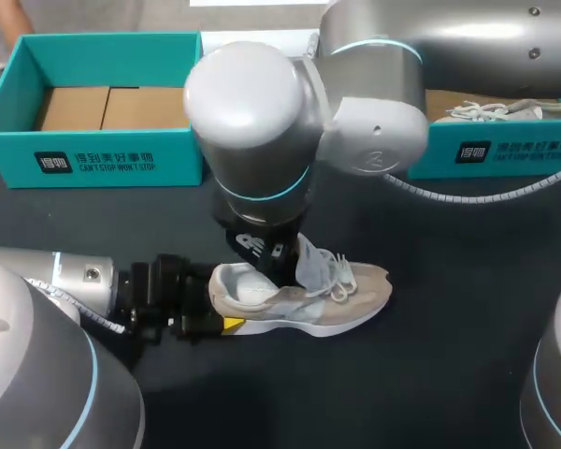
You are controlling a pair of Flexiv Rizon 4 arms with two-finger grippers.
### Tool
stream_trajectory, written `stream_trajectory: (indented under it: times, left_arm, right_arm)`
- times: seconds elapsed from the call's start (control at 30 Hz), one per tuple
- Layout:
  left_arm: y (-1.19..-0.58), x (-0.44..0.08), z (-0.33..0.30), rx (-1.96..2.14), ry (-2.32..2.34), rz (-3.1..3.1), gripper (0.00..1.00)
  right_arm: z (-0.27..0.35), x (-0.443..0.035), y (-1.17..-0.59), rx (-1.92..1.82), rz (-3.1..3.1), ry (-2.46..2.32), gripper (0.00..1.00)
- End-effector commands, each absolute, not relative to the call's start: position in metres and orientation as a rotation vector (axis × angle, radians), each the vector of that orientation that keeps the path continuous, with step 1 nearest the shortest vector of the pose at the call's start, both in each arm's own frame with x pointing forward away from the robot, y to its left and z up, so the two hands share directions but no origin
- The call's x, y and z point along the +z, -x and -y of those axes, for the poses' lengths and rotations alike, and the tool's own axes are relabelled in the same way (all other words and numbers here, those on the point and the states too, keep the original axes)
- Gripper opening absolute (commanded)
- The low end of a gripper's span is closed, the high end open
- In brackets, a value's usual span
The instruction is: Take the shoe out of the shoebox, open the shoe tongue, remove and reinsert the insole, then place the shoe into the shoebox
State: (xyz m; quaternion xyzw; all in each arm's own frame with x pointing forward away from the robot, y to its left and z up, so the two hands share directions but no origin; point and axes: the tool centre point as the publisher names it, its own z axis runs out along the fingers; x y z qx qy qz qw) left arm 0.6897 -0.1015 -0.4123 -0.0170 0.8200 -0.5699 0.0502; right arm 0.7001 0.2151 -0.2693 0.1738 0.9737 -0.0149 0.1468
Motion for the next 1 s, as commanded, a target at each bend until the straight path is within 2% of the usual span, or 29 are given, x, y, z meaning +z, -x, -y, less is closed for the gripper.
stream_trajectory:
  times: [0.03,0.6,0.63,0.67,0.7,1.0]
  left_arm:
    - [-0.689,-0.414,0.102,-1.734,0.053,-2.496,0.00]
    - [-0.689,-0.414,0.102,-1.734,0.053,-2.496,0.00]
    - [-0.689,-0.414,0.102,-1.734,0.053,-2.496,0.00]
    - [-0.689,-0.414,0.102,-1.734,0.053,-2.496,0.00]
    - [-0.689,-0.414,0.102,-1.734,0.053,-2.496,0.00]
    - [-0.689,-0.414,0.102,-1.734,0.053,-2.496,0.00]
  right_arm:
    - [-0.228,-0.274,-0.708,0.000,-2.841,-0.448,0.00]
    - [-0.278,-0.288,-0.711,0.216,-3.043,-0.217,0.00]
    - [-0.278,-0.288,-0.711,0.217,-3.057,-0.208,0.26]
    - [-0.278,-0.288,-0.711,0.228,-3.072,-0.208,0.47]
    - [-0.277,-0.287,-0.711,0.230,-3.100,-0.205,1.00]
    - [-0.261,-0.283,-0.712,0.537,-3.379,-0.347,1.00]
